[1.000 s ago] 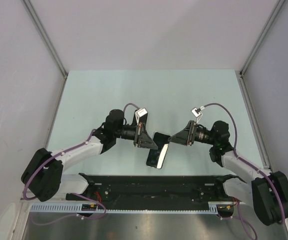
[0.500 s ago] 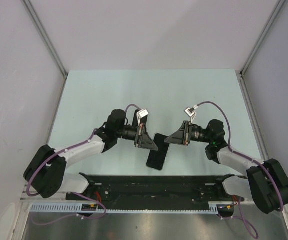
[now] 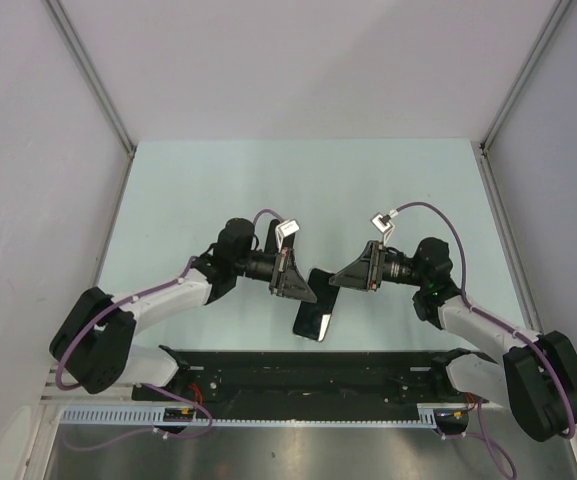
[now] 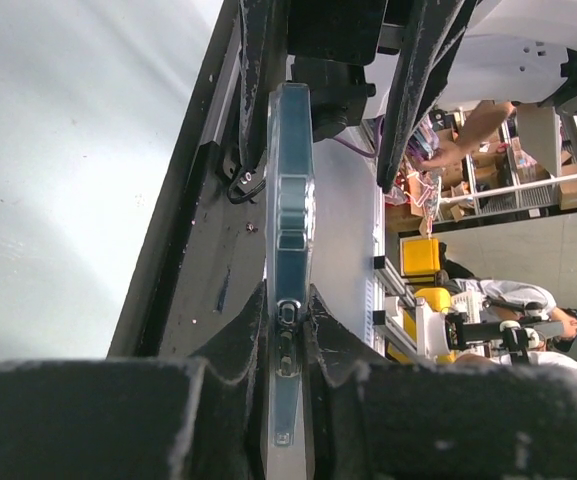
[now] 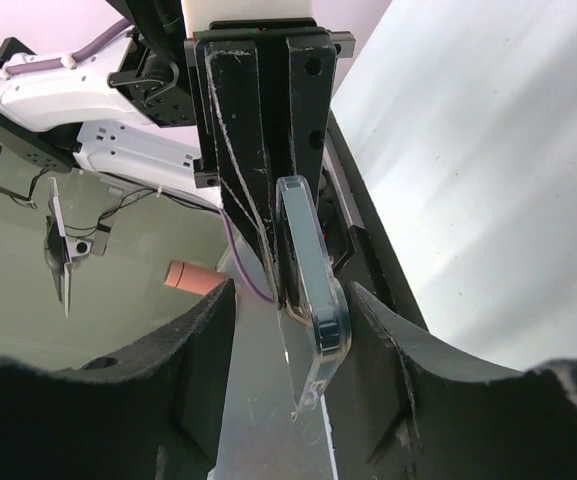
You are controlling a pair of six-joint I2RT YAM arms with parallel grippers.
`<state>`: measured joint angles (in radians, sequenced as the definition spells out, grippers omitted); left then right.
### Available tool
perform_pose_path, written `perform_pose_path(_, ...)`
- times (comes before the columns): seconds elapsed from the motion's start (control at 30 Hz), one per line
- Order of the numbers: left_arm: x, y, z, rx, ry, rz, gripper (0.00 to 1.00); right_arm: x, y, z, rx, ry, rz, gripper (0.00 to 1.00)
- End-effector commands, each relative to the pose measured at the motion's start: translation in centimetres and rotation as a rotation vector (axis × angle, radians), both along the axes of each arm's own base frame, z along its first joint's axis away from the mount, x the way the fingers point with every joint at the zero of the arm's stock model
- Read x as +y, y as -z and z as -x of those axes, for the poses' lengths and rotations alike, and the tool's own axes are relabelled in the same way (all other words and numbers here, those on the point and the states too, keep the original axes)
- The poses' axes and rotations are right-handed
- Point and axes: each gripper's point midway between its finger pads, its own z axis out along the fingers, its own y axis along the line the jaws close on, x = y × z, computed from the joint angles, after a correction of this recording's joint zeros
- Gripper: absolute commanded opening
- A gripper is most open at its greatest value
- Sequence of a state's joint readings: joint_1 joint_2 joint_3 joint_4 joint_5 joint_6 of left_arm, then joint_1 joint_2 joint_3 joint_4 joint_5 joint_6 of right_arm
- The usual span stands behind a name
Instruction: Put the phone into the phone case
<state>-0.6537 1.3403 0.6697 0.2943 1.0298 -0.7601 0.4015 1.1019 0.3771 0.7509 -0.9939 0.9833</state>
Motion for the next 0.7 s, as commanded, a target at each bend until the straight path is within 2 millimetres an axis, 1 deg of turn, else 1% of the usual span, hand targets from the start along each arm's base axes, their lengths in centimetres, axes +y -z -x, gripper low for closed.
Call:
perform_pose_path(0.0,-0.4,-1.7,0.6,-0.025,0.057,0.054,0.00,0.3,-2.3,-1.1,-0.068,0.018,-0.036,0.52)
perform_pose_path(0.1,-0.4,-1.7,0.7,-0.017,0.062,0.053,0.00,0.7,-2.2,-1.4,-0.063,0.011,-0.038,0.51)
perform_pose_path(0.17,-0.5,-1.7,0.7,-0.015,0.068,0.055,0.00,0.9,-2.3,-1.6,-0.066,0.011,-0.039,0.49)
perform_pose_path(0.2,-0.5,-1.6,0.6,-0.011,0.063,0.052,0.00,1.0,-2.0,-1.7,-0.056,0.011,-0.034,0.46)
perform_pose_path(0.23,-0.6,-1.5,0.6,-0.006,0.061,0.049,0.00,1.1,-2.1,-1.8,-0.059,0.011,-0.034,0.33)
perform_pose_path(0.3,-0.6,-1.5,0.6,-0.003,0.060,0.048,0.00,1.1,-1.8,-2.0,-0.054,0.015,-0.029,0.16)
perform_pose_path(0.33,-0.6,-1.4,0.6,0.002,0.057,0.045,0.00,1.1,-1.8,-2.0,-0.055,0.015,-0.028,0.05)
perform_pose_path(0.37,-0.6,-1.4,0.5,0.004,0.052,0.044,0.00,1.1,-1.6,-2.0,-0.046,0.018,-0.022,0.01)
perform_pose_path(0.4,-0.6,-1.4,0.5,0.008,0.053,0.043,0.00,1.0,-1.5,-2.1,-0.050,0.023,-0.019,0.00)
perform_pose_path(0.47,-0.7,-1.6,0.4,0.008,0.048,0.043,0.00,0.9,-1.2,-2.3,-0.028,0.032,-0.008,0.00)
perform_pose_path(0.53,-0.7,-1.8,0.3,0.005,0.048,0.045,0.00,0.5,-1.3,-2.4,-0.024,0.046,-0.005,0.01)
perform_pose_path(0.57,-0.8,-1.9,0.0,-0.001,0.034,0.041,0.00,0.4,-1.4,-2.5,-0.018,0.055,-0.004,0.06)
perform_pose_path(0.6,-0.7,-1.9,-0.5,-0.009,0.017,0.025,0.00,-0.3,-1.5,-3.1,-0.011,0.087,-0.002,0.20)
perform_pose_path(0.63,-0.5,-1.7,-1.2,-0.012,-0.009,0.006,0.00,-0.8,-1.7,-3.1,-0.009,0.110,0.005,0.29)
perform_pose_path(0.67,-0.3,-1.3,-2.2,-0.048,-0.045,-0.019,0.00,-1.3,-2.1,-3.2,-0.020,0.128,0.005,0.40)
